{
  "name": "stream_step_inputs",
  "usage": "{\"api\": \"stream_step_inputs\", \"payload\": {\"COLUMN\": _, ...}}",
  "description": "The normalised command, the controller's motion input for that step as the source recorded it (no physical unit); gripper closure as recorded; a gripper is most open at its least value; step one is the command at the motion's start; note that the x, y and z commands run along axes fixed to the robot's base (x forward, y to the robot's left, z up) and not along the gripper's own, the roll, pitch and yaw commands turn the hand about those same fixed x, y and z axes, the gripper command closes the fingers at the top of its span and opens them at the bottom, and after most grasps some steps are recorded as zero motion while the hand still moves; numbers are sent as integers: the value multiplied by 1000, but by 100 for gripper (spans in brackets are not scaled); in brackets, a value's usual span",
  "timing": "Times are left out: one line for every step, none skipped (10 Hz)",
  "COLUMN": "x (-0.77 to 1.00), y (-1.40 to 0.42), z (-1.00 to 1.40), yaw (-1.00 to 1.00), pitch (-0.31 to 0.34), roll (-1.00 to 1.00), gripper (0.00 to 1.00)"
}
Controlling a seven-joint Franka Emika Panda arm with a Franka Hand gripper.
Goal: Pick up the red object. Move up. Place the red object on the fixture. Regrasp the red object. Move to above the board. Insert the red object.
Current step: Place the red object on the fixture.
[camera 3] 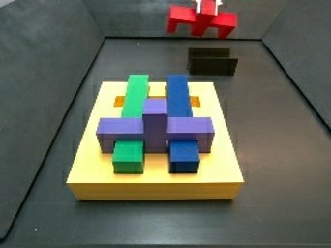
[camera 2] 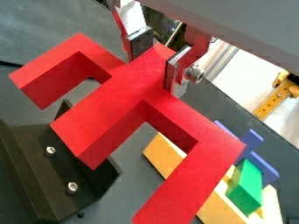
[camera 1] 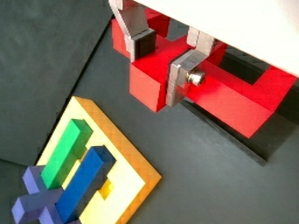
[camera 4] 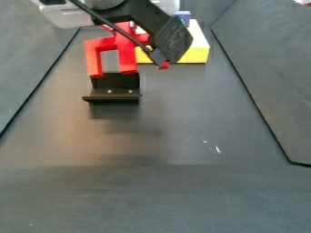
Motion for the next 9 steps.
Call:
{"api": "stream_step_inputs", "payload": {"x": 1000, "y": -223, "z": -74, "yaw": 0, "pitch": -109, "roll": -60, "gripper": 100}}
{"api": "stream_step_inputs", "payload": {"x": 1000, "y": -220, "z": 0, "yaw": -26, "pitch": -134, "roll": -146, "gripper": 100}}
{"api": "stream_step_inputs", "payload": {"x": 937, "y": -166, "z": 0, "yaw": -126, "pitch": -206, "roll": -249, "gripper": 100}}
{"api": "stream_step_inputs", "payload": {"x": 883, "y": -94, "z": -169, "yaw": -183, "pitch": -286, "roll": -166, "gripper": 100}}
{"api": "stream_step_inputs", "payload": {"x": 900, "y": -109, "z": -214, "yaw": -171, "pitch": -280, "roll": -126, "gripper": 100}}
{"api": "stream_step_inputs", "payload": {"x": 914, "y": -111, "z": -271, "yaw": -160, "pitch": -289, "roll": -123, "gripper": 100}}
{"api": "stream_step_inputs", "payload": {"x": 731, "y": 0, "z": -394, "yaw": -234, "pitch": -249, "roll": -97, "gripper": 100}}
{"api": "stream_step_inputs", "payload": {"x": 477, "y": -37, "z": -246, "yaw": -74, "pitch": 0, "roll": 0, "gripper": 100}}
{"api": "stream_step_inputs", "payload": {"x": 197, "y": -69, "z": -80, "yaw": 0, "pitch": 43, "roll": 171, "gripper": 100}}
